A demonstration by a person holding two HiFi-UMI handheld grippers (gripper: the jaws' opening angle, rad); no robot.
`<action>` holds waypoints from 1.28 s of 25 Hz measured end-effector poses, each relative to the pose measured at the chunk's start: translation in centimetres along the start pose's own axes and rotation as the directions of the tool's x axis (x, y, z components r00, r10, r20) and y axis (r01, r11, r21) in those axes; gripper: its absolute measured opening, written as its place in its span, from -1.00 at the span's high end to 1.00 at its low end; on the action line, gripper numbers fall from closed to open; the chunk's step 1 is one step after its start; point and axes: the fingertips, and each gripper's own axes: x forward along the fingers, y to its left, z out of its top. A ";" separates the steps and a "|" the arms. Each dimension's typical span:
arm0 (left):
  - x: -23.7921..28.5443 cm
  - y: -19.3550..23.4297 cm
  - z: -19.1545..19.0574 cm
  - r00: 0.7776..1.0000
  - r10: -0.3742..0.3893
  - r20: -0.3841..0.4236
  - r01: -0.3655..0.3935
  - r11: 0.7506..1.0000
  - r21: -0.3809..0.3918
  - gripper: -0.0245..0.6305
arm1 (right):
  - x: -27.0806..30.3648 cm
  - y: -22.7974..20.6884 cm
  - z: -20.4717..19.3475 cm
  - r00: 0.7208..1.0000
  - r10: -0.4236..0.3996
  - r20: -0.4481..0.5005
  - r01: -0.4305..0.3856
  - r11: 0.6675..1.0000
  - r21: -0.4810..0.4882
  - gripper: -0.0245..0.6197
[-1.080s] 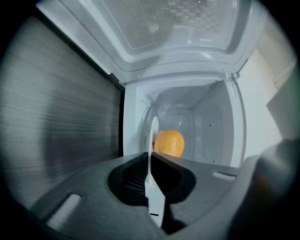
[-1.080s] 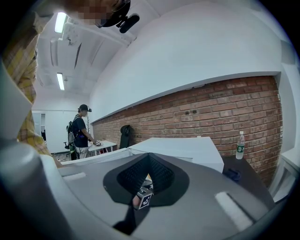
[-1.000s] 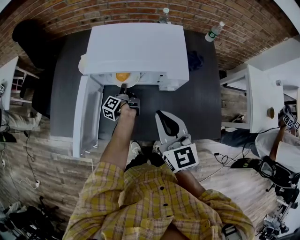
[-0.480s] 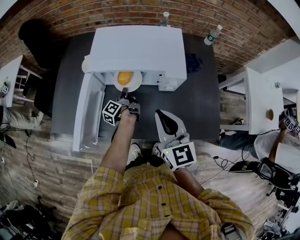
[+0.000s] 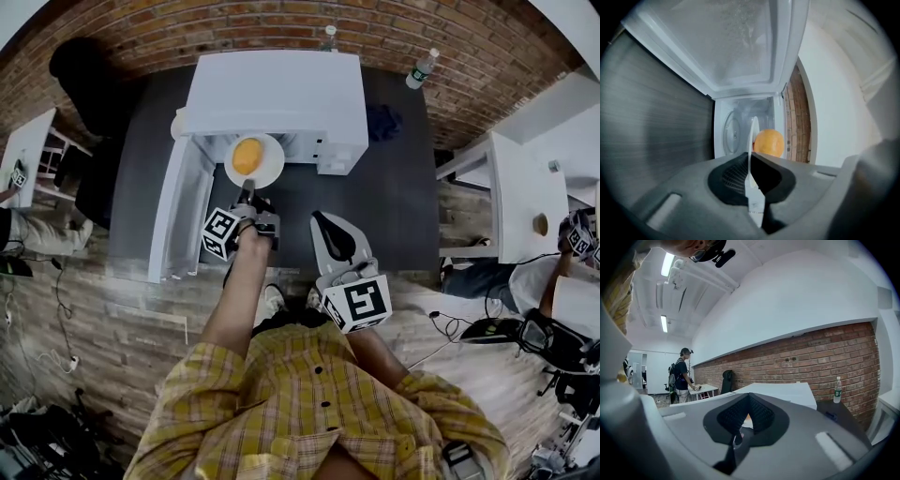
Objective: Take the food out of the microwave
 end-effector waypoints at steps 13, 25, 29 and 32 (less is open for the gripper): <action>-6.4 -5.5 -1.5 0.999 -0.051 0.010 0.051 0.999 -0.006 0.90 | -2.1 0.3 1.2 0.999 0.001 0.045 0.000 1.000 -0.017 0.91; -10.9 -10.5 -2.9 0.995 -0.098 0.017 0.098 0.995 -0.018 0.89 | -2.0 0.8 2.2 0.998 0.015 0.065 -0.015 1.000 -0.005 0.91; -12.1 -11.9 -3.7 0.993 -0.113 0.017 0.113 0.993 -0.016 0.89 | -1.9 0.7 2.3 0.998 0.012 0.058 -0.012 1.000 -0.008 0.91; -12.7 -12.9 -4.3 0.991 -0.131 0.011 0.131 0.991 -0.019 0.89 | -1.7 0.7 2.3 0.998 0.011 0.054 -0.010 1.000 -0.005 0.91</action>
